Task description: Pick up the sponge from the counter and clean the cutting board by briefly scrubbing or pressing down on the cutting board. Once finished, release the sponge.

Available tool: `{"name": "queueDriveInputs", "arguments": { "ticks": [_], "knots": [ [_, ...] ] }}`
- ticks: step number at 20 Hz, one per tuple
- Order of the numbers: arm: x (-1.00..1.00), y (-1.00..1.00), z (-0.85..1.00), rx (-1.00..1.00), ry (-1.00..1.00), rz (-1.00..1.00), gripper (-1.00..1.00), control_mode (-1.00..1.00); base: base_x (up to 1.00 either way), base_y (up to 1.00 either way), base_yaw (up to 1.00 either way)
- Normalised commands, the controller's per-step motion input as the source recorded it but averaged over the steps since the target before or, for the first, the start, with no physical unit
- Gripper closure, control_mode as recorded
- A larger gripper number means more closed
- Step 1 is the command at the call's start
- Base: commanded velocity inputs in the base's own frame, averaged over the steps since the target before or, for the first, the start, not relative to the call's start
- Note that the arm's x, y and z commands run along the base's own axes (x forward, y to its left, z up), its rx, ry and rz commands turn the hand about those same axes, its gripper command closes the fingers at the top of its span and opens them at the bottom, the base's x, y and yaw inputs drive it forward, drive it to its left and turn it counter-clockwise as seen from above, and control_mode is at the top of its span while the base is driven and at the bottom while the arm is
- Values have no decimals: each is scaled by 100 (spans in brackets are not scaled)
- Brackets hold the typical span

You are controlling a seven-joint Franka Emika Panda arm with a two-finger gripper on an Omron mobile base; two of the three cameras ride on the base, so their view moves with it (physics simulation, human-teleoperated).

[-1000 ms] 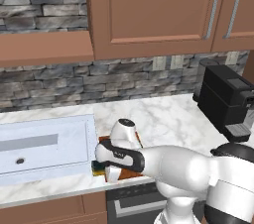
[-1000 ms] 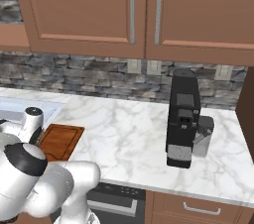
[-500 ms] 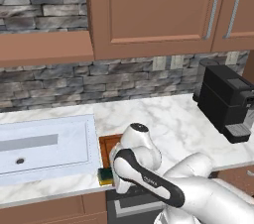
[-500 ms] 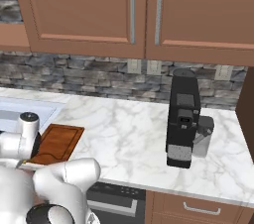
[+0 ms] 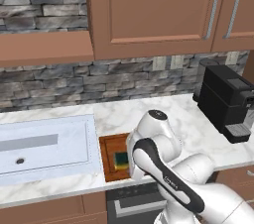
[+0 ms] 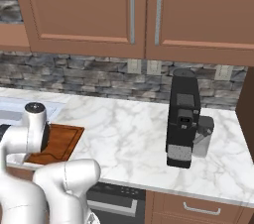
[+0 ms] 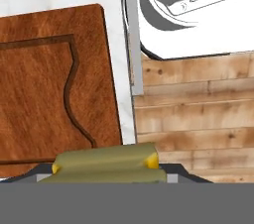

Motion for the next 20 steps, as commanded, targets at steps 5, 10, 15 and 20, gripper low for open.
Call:
{"name": "queueDriveInputs", "arguments": {
  "ticks": [5, 10, 15, 20],
  "knots": [
    [49, -62, 23, -4, 7, -14, 100, -100, 0, 0, 0],
    [53, -64, 13, -2, 11, -10, 100, -100, 0, 0, 0],
    [43, -66, 0, 0, 7, -1, 100, -100, 0, 0, 0],
    [30, -62, -7, 0, 3, 0, 100, -100, 0, 0, 0]
  ]
}}
